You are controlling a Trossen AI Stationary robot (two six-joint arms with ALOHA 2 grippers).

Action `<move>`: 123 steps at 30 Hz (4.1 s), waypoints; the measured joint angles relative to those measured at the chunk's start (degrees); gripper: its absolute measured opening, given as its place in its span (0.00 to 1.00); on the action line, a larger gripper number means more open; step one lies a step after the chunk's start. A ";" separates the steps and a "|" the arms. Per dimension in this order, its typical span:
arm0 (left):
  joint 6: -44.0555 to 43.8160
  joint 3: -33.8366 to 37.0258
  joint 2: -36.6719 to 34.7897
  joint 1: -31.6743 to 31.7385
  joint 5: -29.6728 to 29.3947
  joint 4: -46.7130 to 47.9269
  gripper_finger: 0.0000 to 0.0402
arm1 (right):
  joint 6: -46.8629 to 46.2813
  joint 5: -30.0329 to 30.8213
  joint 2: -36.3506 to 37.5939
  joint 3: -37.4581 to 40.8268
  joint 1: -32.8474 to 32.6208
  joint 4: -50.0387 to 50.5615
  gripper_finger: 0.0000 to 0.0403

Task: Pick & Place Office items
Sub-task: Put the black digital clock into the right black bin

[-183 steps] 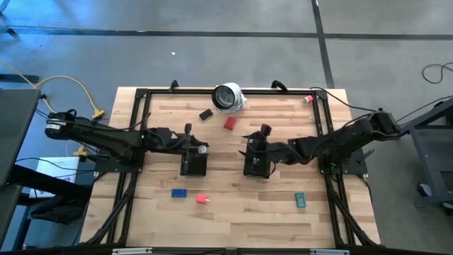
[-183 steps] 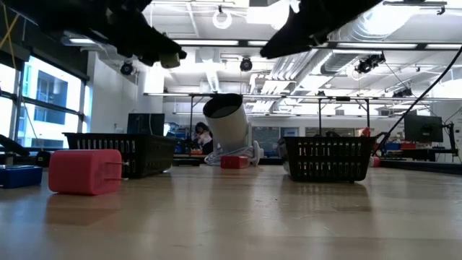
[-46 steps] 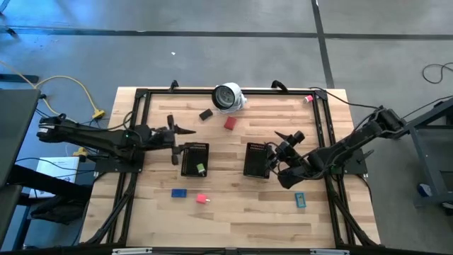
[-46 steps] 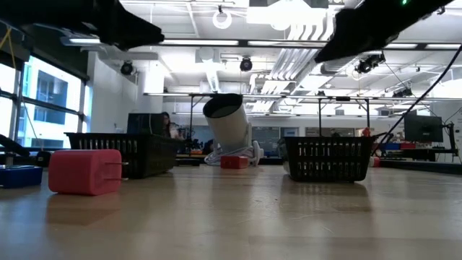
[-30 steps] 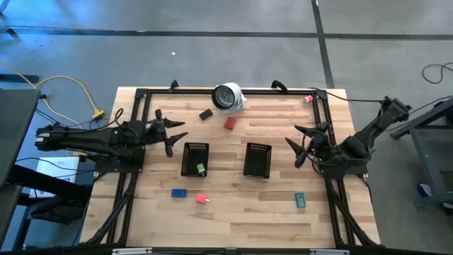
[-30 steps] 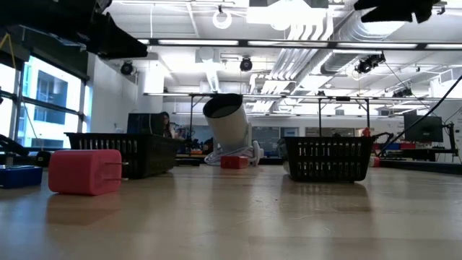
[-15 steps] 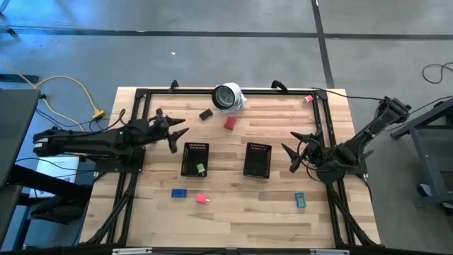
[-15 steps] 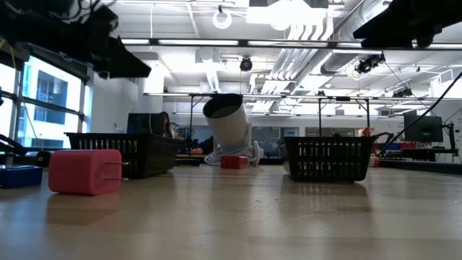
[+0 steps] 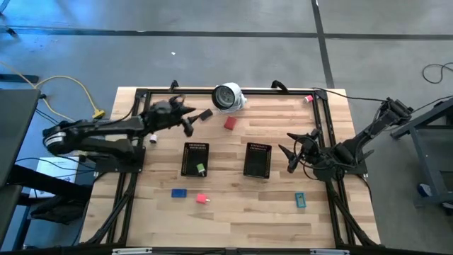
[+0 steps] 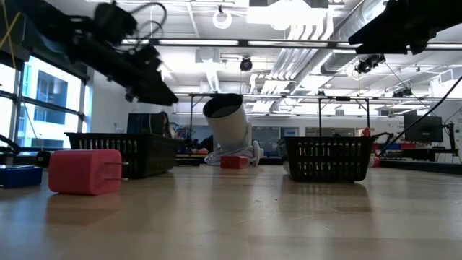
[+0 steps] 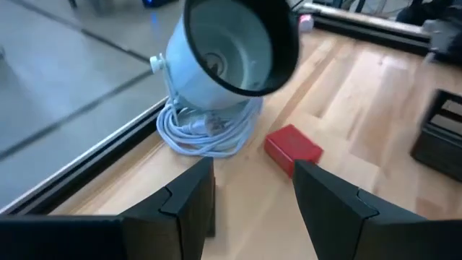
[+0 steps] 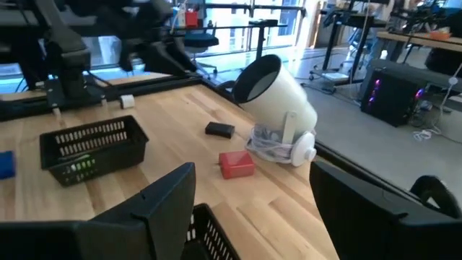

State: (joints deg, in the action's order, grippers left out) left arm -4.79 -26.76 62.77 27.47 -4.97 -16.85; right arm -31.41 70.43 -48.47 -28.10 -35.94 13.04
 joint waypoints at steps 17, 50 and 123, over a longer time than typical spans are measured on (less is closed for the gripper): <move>2.19 -11.39 19.46 5.13 6.46 6.35 0.46 | -0.25 -1.61 -0.24 0.00 0.00 0.08 0.65; 4.75 -11.41 27.12 4.87 7.58 2.92 0.46 | -0.27 -1.65 -0.24 0.00 0.00 0.09 0.65; 8.02 -11.52 34.07 7.56 0.13 -1.14 0.45 | -1.78 -3.56 -0.26 -0.02 0.02 0.59 0.65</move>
State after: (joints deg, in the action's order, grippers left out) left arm 3.24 -38.28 96.84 35.03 -4.84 -17.98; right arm -33.19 66.87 -48.73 -28.12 -35.92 13.63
